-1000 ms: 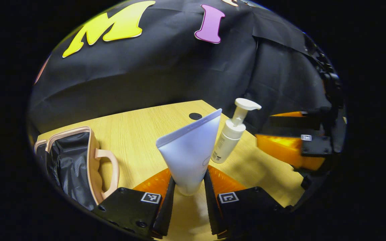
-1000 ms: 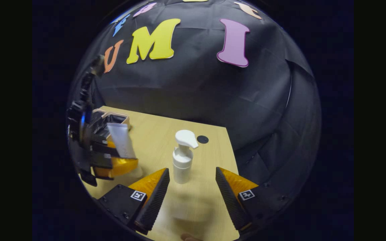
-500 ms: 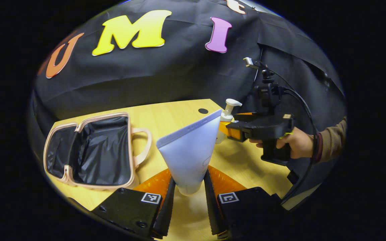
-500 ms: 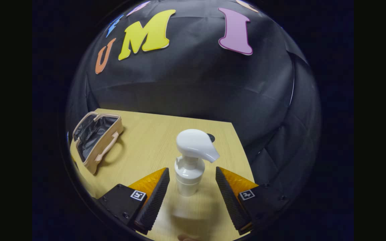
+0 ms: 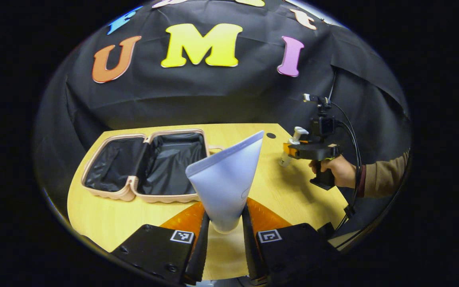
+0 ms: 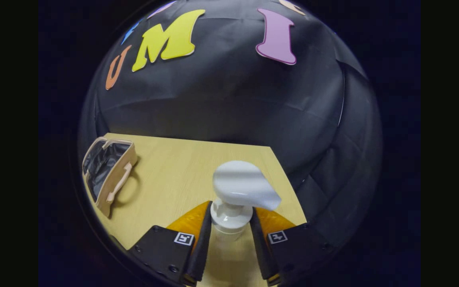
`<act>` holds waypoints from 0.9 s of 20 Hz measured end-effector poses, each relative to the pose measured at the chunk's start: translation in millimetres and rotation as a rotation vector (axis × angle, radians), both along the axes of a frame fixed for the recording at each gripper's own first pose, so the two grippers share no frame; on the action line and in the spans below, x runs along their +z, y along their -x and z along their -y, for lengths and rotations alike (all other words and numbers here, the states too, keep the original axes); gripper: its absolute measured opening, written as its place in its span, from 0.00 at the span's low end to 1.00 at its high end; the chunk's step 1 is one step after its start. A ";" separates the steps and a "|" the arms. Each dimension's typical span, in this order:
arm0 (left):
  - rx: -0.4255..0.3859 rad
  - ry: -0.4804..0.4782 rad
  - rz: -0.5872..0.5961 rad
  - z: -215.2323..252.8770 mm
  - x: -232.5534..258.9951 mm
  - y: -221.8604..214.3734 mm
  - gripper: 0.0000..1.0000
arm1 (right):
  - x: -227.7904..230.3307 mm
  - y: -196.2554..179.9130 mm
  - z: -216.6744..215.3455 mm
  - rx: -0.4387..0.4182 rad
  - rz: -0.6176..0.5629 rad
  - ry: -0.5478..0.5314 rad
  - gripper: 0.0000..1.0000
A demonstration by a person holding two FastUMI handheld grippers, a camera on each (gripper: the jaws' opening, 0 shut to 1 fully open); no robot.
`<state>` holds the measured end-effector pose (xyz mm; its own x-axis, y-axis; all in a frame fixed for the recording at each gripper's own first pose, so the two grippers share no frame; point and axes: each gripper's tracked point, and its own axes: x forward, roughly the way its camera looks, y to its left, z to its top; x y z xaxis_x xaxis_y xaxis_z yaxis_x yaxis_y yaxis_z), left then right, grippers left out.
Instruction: First open the suitcase, pack the skin care products into it, and then close the suitcase.
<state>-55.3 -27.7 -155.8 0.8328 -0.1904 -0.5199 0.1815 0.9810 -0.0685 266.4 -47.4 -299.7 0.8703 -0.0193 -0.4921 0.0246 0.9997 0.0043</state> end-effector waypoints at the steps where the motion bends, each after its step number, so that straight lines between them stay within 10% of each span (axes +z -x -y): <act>1: 0.019 -0.003 0.005 -10.5 5.4 1.3 0.44 | 0.8 4.3 -1.7 -0.003 -0.008 0.009 0.50; 11: 0.036 -0.057 0.080 -98.0 10.9 -91.7 0.44 | 71.0 139.4 -59.0 0.060 -0.017 -0.062 0.46; 18: 0.088 -0.057 -0.085 -133.4 -68.1 -166.6 0.44 | 110.3 208.1 -88.4 0.022 0.003 -0.077 0.46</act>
<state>111.3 105.7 -224.0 0.7974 -0.0868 -0.5972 0.0905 0.9956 -0.0239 58.3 41.0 -189.4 0.8718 0.0372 -0.4885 0.0030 0.9967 0.0812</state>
